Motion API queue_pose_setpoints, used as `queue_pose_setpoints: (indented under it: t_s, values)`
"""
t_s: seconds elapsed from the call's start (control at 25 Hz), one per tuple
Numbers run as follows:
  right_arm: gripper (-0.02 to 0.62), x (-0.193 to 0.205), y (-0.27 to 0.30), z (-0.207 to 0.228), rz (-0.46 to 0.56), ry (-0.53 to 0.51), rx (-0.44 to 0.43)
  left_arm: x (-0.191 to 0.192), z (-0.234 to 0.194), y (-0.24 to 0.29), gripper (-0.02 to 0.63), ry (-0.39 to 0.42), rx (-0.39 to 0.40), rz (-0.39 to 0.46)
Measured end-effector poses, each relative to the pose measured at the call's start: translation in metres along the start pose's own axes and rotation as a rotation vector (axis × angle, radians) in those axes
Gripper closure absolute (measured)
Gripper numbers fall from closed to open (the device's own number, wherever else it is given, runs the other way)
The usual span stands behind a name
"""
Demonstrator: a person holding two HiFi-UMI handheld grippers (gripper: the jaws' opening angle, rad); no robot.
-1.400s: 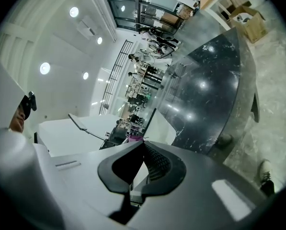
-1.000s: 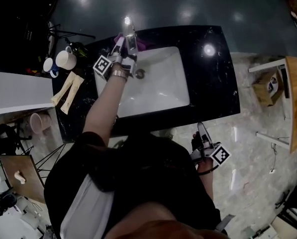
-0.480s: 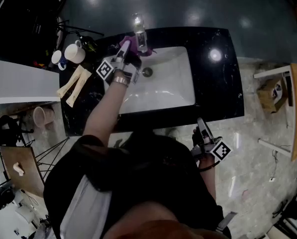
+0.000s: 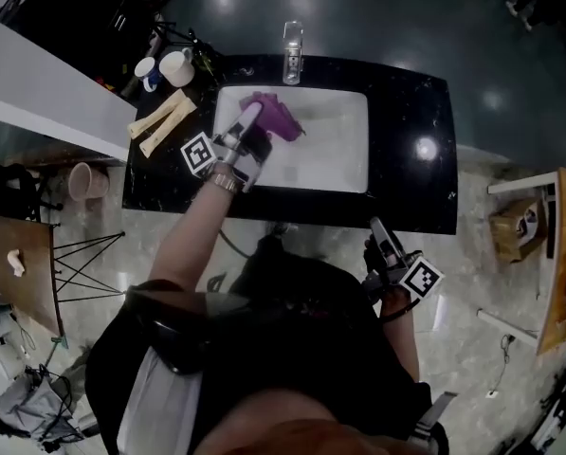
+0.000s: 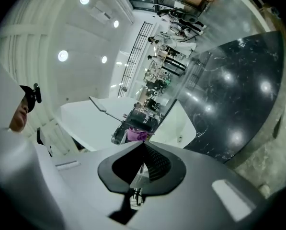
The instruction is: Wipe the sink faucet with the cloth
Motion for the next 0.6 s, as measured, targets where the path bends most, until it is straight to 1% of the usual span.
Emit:
queue_pose_setpoints:
  t_s: [0.16,0.28,0.36,0.48,0.56,0.6]
  values:
    - [0.583,0.007,-0.007,-0.007,-0.106,-0.016,-0.081,0.061,0.023,-0.038,0.5,0.101,-0.022,-0.057]
    - [0.583,0.017,-0.005,-0.015,-0.178,-0.03,-0.142,0.111,0.032,-0.057,0.5,0.192,-0.074,-0.125]
    - [0.582,0.029,-0.003,-0.02,-0.238,-0.03,-0.17,0.141,0.038,-0.074,0.5,0.243,-0.117,-0.146]
    - [0.58,0.049,0.004,-0.039,-0.307,-0.039,-0.231,0.175,0.051,-0.101,0.5,0.279,-0.163,-0.172]
    - [0.52,0.062,0.006,-0.048,-0.345,-0.039,-0.259,0.191,0.058,-0.116,0.5,0.316,-0.187,-0.197]
    - [0.514,0.068,0.008,-0.054,-0.365,-0.052,-0.274,0.197,0.06,-0.124,0.5,0.348,-0.206,-0.21]
Point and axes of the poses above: the fingertips, and each gripper's own axes: y forward along the fingers, z to its right, x out of its underside, the point moved 1 cm from there along -y, backward along the fingers, and after that the axes turned 9 degrees about -x, right-handed, at the moved point
